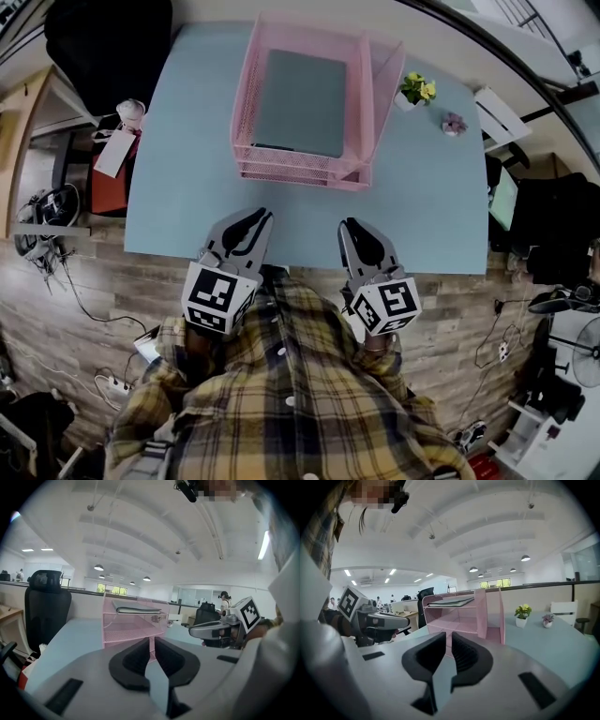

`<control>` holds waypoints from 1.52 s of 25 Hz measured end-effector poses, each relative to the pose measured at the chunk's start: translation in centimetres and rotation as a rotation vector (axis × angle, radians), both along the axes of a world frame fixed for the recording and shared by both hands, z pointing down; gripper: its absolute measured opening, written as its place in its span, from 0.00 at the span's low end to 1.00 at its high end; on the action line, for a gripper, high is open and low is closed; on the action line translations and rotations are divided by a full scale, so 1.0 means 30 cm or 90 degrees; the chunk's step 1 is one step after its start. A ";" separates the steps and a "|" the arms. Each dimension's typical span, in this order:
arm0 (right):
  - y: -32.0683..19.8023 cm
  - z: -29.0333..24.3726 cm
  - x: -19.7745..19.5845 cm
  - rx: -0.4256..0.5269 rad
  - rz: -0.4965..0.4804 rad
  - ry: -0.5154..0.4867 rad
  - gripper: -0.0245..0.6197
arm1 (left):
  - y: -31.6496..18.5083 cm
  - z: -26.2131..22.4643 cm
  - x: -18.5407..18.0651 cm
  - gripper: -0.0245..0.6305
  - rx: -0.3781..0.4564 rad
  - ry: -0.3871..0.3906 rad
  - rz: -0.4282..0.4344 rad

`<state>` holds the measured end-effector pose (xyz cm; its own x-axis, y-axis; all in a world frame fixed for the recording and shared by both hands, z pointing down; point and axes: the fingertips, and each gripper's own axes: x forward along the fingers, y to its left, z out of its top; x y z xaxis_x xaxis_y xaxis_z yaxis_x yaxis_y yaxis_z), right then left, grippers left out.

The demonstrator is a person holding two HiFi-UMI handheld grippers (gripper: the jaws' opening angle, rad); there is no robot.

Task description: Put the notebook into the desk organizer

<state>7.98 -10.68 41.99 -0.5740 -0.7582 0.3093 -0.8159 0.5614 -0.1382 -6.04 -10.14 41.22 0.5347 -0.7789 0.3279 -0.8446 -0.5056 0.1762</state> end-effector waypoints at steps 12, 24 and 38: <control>-0.019 0.050 0.031 -0.010 0.012 0.010 0.04 | -0.002 0.065 -0.010 0.02 -0.025 0.002 0.002; -0.035 0.068 0.061 -0.015 0.022 0.003 0.04 | -0.016 0.088 -0.024 0.02 -0.036 -0.002 -0.015; -0.034 0.073 0.056 -0.016 0.013 0.012 0.04 | -0.021 0.088 -0.029 0.02 -0.039 -0.006 -0.022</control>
